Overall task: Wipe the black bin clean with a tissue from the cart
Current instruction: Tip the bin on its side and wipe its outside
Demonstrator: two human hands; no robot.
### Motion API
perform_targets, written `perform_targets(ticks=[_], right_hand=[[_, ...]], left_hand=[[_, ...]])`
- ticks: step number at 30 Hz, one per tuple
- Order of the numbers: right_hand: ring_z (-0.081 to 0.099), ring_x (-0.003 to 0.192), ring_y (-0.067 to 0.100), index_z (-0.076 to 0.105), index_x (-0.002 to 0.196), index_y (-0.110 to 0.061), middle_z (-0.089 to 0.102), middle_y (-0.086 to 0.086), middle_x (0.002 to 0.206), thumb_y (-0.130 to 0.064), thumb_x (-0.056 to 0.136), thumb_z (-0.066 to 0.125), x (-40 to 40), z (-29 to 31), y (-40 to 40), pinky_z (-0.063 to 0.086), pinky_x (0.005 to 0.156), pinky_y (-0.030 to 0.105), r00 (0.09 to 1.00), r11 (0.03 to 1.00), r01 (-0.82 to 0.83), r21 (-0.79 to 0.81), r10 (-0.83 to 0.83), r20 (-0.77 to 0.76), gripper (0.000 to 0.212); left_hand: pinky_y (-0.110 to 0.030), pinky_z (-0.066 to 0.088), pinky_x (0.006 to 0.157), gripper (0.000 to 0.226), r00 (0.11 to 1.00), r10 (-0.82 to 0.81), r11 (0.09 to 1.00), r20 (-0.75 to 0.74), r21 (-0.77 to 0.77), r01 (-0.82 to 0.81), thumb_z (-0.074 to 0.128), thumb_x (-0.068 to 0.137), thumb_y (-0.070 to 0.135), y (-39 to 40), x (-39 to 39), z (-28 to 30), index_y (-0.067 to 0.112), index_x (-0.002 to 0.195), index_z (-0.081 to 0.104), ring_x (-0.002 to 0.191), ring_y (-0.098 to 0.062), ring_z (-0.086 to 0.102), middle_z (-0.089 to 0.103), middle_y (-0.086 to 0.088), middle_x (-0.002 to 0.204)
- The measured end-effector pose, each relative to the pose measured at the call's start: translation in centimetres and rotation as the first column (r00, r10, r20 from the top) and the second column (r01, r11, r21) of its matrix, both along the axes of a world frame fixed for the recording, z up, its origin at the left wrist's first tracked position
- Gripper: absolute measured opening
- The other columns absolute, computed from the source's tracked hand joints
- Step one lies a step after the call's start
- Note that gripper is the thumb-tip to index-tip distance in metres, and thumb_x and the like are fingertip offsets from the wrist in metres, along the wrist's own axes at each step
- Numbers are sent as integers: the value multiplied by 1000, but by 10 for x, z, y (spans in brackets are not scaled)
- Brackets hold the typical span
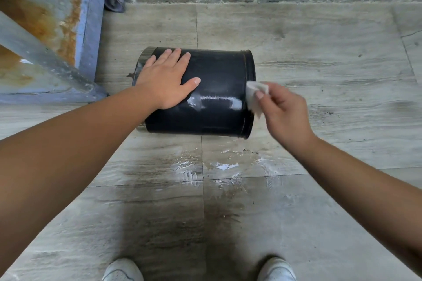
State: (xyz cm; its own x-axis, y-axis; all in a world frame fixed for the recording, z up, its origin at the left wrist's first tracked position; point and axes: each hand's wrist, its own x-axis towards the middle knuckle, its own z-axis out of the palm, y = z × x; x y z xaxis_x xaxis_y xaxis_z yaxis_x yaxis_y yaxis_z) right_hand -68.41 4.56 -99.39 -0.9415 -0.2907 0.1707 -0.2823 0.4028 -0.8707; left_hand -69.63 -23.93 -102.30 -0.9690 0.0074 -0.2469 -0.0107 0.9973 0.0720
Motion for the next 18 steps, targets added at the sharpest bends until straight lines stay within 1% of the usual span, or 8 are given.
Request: perform_targets(ticks=[1, 2, 4, 6, 10, 14, 16, 18], right_hand=[[64, 75, -1, 70, 115, -23, 71, -24, 86, -25, 96, 56, -10, 5, 1, 45, 67, 6, 997, 999, -8, 46, 12, -79, 24], [67, 84, 8, 70, 115, -18, 74, -13, 94, -18, 96, 57, -18, 6, 3, 49, 76, 11, 978, 984, -73, 160, 102, -183, 23], [64, 112, 27, 68, 117, -7, 71, 8, 113, -2, 93, 59, -24, -1, 7, 52, 95, 30, 878, 864, -207, 460, 372, -303, 26], [60, 119, 34, 68, 113, -1, 69, 15, 118, 7, 84, 65, -17, -15, 11, 52, 95, 43, 767, 734, -255, 630, 550, -330, 31], [59, 121, 30, 71, 113, -7, 68, 11, 122, 3, 82, 68, 9, -48, 29, 54, 93, 45, 672, 672, -334, 660, 661, -333, 33], [60, 121, 18, 72, 111, -15, 72, 2, 117, -7, 82, 71, 30, -72, 48, 49, 98, 41, 568, 517, -419, 746, 791, -229, 31], [65, 112, 17, 74, 106, -15, 75, 1, 109, -9, 80, 73, 37, -75, 49, 49, 98, 43, 589, 506, -445, 739, 787, -185, 27], [70, 100, 20, 73, 102, -12, 76, 3, 100, -5, 81, 72, 43, -72, 49, 51, 94, 40, 701, 602, -481, 638, 701, -134, 22]], left_hand=[[-48, 9, 120, 84, 1000, -2, 1000, 0, -1, 2, 12, 87, 71, 1, 0, 1, 22, 155, 10, 150, -24, 7, 9, -5, 164], [-48, 9, 120, 83, 1000, -2, 1000, 0, -2, 2, 12, 88, 71, 0, 1, 1, 22, 156, 10, 150, -23, 7, 9, -5, 164], [-47, 9, 120, 82, 1000, 1, 1000, 1, -4, -1, 13, 89, 70, 0, 0, 2, 22, 156, 10, 150, -23, 6, 8, -5, 165], [-47, 9, 120, 82, 1000, 0, 1000, 10, -3, 0, 13, 89, 71, 0, -2, 3, 23, 156, 10, 150, -23, 6, 8, -4, 165], [-48, 9, 119, 83, 1000, -16, 1000, 13, -1, 16, 12, 88, 72, -1, -2, 4, 23, 156, 10, 150, -23, 6, 7, -5, 165], [-48, 8, 120, 82, 1000, -7, 1000, 23, 10, 7, 14, 89, 71, -1, -2, 4, 23, 156, 9, 150, -23, 5, 7, -4, 165], [-48, 8, 120, 83, 1000, -1, 1000, 31, 17, 1, 15, 88, 71, -1, -4, 5, 23, 156, 9, 150, -23, 5, 7, -4, 165], [-48, 8, 120, 84, 999, -22, 999, 32, 41, 21, 22, 89, 70, -3, -3, 6, 22, 156, 7, 151, -23, 5, 6, -5, 165]])
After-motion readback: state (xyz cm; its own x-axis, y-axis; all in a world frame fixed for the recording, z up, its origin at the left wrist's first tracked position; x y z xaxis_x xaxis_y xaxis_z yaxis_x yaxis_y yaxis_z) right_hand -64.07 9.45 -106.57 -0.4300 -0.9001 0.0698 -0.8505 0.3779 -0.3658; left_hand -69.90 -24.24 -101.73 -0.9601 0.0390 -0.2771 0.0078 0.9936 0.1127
